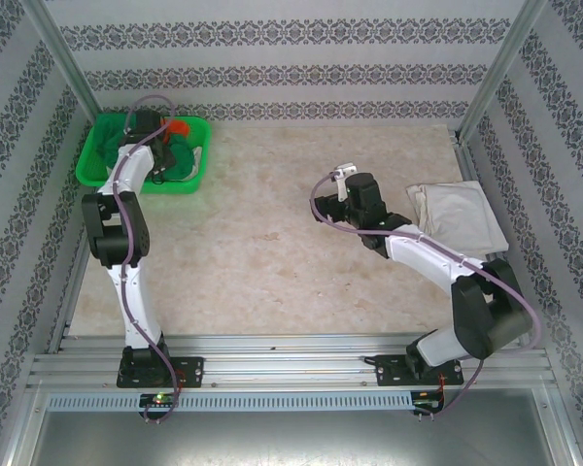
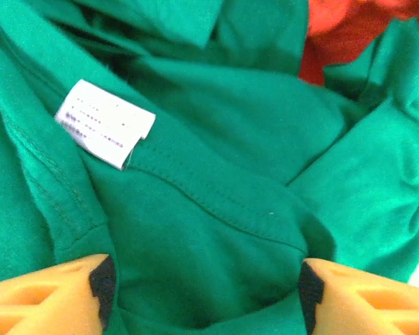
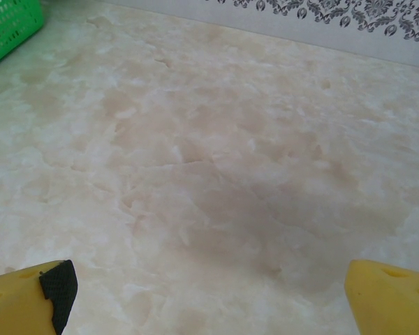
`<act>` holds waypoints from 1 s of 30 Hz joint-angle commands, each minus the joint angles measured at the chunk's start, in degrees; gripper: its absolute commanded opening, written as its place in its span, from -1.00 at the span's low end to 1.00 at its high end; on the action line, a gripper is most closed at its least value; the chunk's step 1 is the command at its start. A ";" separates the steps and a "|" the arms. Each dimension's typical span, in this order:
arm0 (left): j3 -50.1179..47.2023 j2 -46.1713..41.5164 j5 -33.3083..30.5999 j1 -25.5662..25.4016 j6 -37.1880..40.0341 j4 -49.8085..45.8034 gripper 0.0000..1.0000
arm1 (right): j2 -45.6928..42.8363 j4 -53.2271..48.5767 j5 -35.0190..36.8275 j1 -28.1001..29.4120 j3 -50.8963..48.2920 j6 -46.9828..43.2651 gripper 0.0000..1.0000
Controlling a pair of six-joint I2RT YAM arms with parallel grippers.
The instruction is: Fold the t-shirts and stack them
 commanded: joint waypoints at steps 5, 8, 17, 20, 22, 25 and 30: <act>1.51 -3.66 1.02 -0.22 -1.62 -0.70 -1.00 | 1.01 -0.64 -2.00 0.55 3.27 0.82 0.97; 1.13 -7.92 -0.12 -0.57 -0.11 1.89 -1.00 | 1.27 -0.63 -2.32 0.55 3.29 0.65 0.96; 2.40 -21.78 0.43 -2.75 4.82 10.21 -1.00 | 2.17 -0.22 -4.27 0.63 3.44 1.01 0.96; 6.13 -24.19 1.91 -3.70 6.00 11.31 -1.00 | 2.49 -0.17 -4.98 0.63 3.65 0.99 0.96; 10.52 -24.50 2.75 -4.74 7.14 9.83 -1.00 | 2.59 -0.14 -5.46 0.72 3.74 1.07 0.96; 17.31 -24.59 2.92 -7.88 10.89 7.79 -1.00 | 2.94 -0.14 -6.28 0.72 3.90 1.24 0.97; 26.09 -24.11 2.47 -14.32 15.68 6.28 -1.00 | 3.55 -0.14 -7.21 0.76 4.20 1.25 0.97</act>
